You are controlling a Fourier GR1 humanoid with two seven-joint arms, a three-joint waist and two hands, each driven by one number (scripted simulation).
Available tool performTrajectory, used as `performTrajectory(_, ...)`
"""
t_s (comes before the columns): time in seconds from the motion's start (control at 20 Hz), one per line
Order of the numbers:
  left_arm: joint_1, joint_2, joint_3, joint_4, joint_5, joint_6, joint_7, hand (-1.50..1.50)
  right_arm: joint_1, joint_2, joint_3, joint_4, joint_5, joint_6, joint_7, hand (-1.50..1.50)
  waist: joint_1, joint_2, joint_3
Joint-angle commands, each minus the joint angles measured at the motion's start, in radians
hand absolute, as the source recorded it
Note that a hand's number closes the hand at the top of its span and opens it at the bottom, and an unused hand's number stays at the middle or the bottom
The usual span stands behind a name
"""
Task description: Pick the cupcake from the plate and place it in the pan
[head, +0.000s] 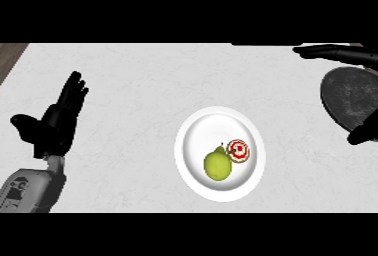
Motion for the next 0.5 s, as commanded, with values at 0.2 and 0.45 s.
performTrajectory(0.2, -0.007, -0.005, 0.036, -0.033, -0.012, -0.028, 0.034, 0.00, -0.100, 0.156, -0.001, -0.058, 0.106, 0.023, 0.162, -1.50, 0.003, -0.002, 0.000)
performTrajectory(0.45, 0.014, 0.008, 0.068, -0.034, -0.008, -0.053, 0.046, 0.00, -0.133, 0.183, -0.023, -0.078, 0.029, 0.185, 0.211, -1.50, -0.001, -0.003, 0.000)
